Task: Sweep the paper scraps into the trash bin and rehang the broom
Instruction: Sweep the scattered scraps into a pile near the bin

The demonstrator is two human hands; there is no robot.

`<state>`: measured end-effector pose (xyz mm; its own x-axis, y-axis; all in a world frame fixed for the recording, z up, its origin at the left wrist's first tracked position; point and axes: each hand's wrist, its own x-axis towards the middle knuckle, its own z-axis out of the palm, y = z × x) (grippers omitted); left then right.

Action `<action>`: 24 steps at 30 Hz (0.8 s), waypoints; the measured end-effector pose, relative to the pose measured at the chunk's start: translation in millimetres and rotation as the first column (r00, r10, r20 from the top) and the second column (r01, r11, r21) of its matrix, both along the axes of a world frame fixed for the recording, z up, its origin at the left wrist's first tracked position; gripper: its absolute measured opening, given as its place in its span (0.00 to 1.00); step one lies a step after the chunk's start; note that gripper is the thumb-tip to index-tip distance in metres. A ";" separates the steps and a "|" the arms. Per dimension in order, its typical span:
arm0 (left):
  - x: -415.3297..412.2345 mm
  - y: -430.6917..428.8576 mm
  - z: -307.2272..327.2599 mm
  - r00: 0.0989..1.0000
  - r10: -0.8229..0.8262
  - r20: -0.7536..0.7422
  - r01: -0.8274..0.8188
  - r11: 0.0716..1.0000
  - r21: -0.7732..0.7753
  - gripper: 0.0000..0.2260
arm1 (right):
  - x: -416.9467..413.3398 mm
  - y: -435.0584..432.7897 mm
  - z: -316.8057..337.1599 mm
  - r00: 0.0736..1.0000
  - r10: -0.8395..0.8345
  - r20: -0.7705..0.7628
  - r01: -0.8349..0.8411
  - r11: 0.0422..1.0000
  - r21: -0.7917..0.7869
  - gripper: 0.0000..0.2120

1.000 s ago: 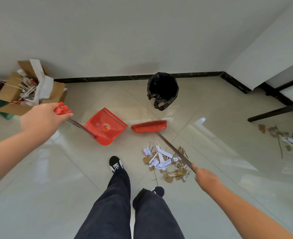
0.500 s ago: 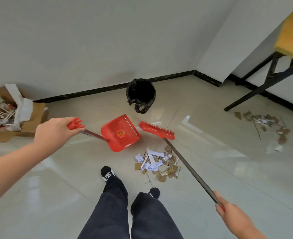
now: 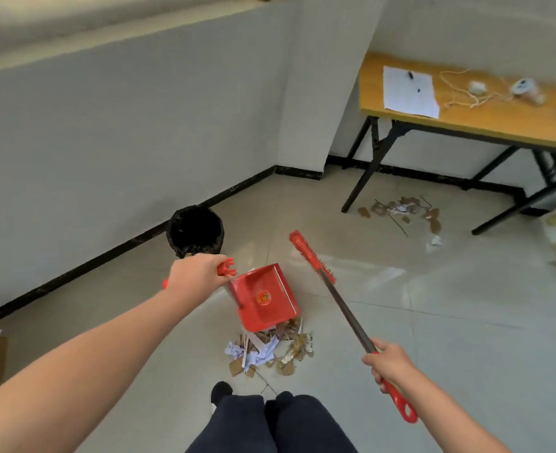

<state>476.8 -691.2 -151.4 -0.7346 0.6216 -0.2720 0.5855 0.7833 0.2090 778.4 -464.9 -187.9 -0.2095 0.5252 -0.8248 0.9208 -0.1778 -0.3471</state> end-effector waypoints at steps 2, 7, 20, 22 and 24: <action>-2.0 29.4 4.2 0.997 -0.070 -0.015 0.070 0.997 0.021 0.14 | 0.9 12.1 5.4 0.997 -0.078 -0.005 0.078 0.997 0.011 0.15; 18.0 105.3 19.6 0.997 -0.072 -0.006 0.072 0.992 0.107 0.11 | 7.9 53.8 10.0 0.983 -0.184 -0.022 0.185 0.983 0.021 0.09; 102.0 343.6 25.0 0.998 0.058 -0.005 -0.056 0.984 0.167 0.09 | 69.5 279.5 -15.8 0.952 -0.306 0.026 0.307 0.951 -0.026 0.10; 113.3 376.9 26.3 0.998 0.068 -0.012 -0.065 0.983 0.170 0.09 | 70.4 312.9 -5.3 0.954 -0.298 0.032 0.299 0.954 -0.038 0.08; 124.0 406.0 26.7 0.998 0.066 -0.017 -0.062 0.985 0.158 0.09 | 67.2 345.2 3.8 0.960 -0.280 0.024 0.280 0.960 -0.025 0.10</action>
<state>600.9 -285.2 -124.7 -0.7791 0.6067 -0.1580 0.5409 0.7779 0.3200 845.6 -119.7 -184.1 -0.0405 0.5368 -0.8427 0.8394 -0.4391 -0.3201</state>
